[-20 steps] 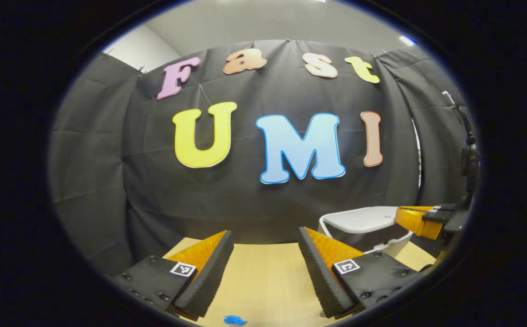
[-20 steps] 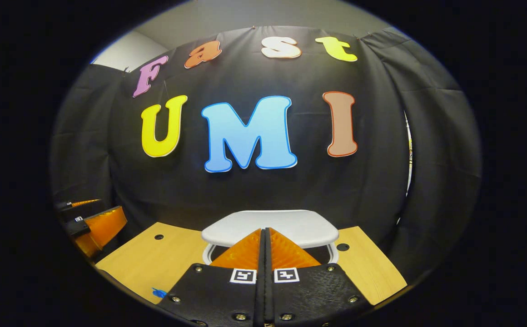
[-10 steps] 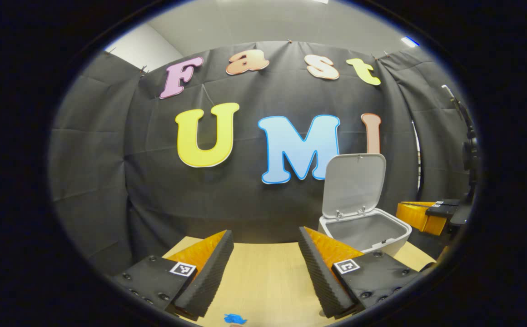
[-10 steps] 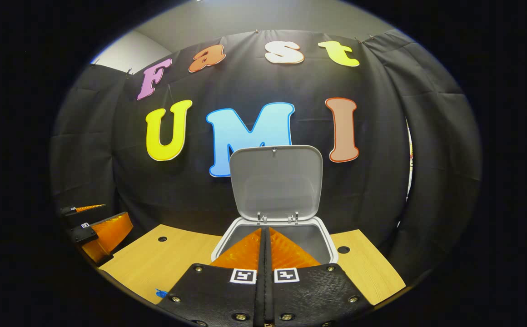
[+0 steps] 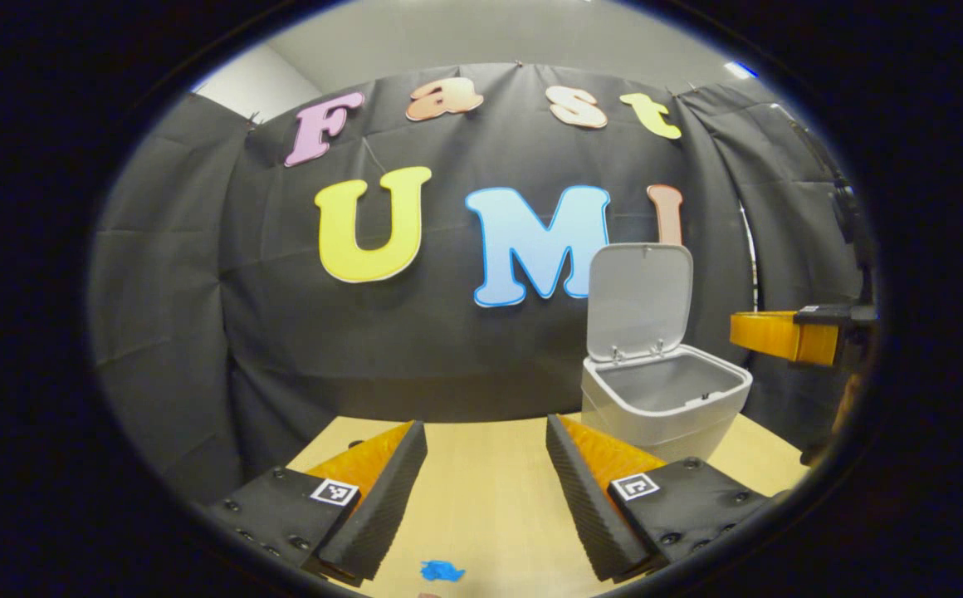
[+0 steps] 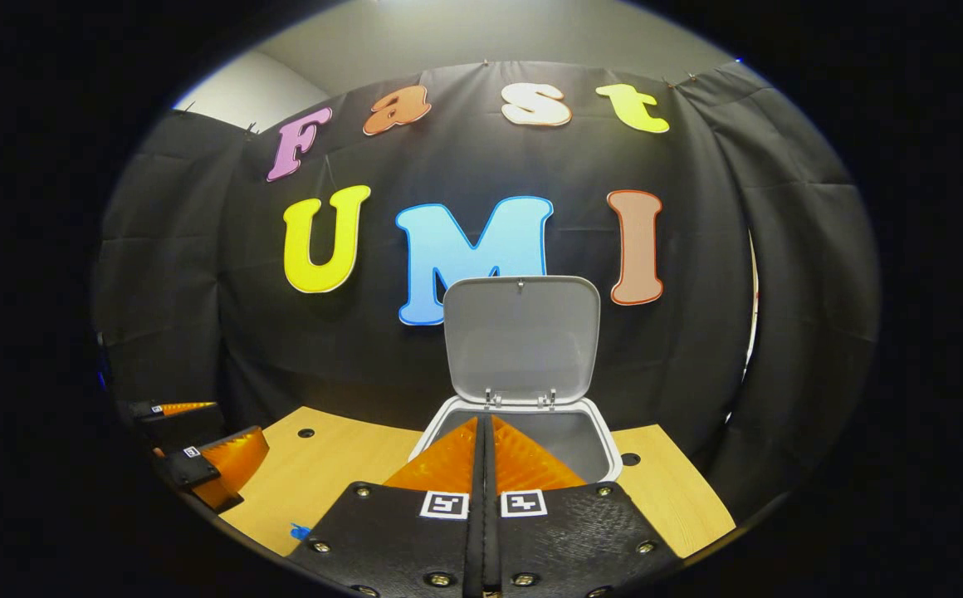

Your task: Press the lid of the desktop garbage bin to open it, pick up the crumpled paper on the desktop and throw it into the bin, then pick up the pop can on the desktop and drop it into the bin, and finally close the garbage bin lid.

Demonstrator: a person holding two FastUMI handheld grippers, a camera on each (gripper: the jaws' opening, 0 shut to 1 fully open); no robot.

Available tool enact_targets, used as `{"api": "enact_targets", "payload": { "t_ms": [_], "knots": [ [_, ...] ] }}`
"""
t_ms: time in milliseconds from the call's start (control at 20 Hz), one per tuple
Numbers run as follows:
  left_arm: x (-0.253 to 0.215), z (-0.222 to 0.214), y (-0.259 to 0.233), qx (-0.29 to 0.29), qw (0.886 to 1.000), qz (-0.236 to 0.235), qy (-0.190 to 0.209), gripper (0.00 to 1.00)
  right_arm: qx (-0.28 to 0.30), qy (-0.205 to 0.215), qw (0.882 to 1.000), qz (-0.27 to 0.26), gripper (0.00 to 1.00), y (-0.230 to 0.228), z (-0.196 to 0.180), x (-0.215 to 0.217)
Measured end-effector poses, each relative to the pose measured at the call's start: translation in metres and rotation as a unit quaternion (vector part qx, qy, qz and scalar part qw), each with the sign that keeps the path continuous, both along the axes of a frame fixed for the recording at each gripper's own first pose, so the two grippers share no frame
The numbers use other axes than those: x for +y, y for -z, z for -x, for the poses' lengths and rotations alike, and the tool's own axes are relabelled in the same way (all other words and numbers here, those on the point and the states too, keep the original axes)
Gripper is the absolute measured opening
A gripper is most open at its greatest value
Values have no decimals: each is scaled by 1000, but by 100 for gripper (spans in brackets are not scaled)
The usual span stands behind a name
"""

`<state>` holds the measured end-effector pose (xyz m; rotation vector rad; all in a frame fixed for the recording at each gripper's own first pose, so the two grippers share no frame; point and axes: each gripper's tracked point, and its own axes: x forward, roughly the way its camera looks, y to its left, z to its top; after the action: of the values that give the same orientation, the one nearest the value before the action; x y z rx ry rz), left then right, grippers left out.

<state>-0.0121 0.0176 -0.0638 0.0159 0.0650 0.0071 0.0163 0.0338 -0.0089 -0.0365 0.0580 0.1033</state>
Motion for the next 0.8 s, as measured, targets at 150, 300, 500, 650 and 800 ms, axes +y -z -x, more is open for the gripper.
{"api": "enact_targets", "payload": {
  "t_ms": [150, 300, 500, 650, 800],
  "knots": [
    [7, 4, 46, 42, 999, 4, 7, 92, 6, -1, 1000, 0, 0, 4, 4, 2],
    [12, 11, 84, 72, 997, 9, 7, 95, 11, 0, 1000, 3, 0, 6, 6, 2],
    [20, 20, 133, 114, 993, 16, 2, 98, 23, 2, 1000, 15, 0, 14, 8, 0],
    [27, 25, 181, 157, 988, 13, -4, 98, 40, 3, 999, 28, 0, 25, 11, -1],
    [43, 27, 222, 193, 981, 15, -24, 95, 56, 8, 998, 38, 0, 36, 11, -7]
  ]
}}
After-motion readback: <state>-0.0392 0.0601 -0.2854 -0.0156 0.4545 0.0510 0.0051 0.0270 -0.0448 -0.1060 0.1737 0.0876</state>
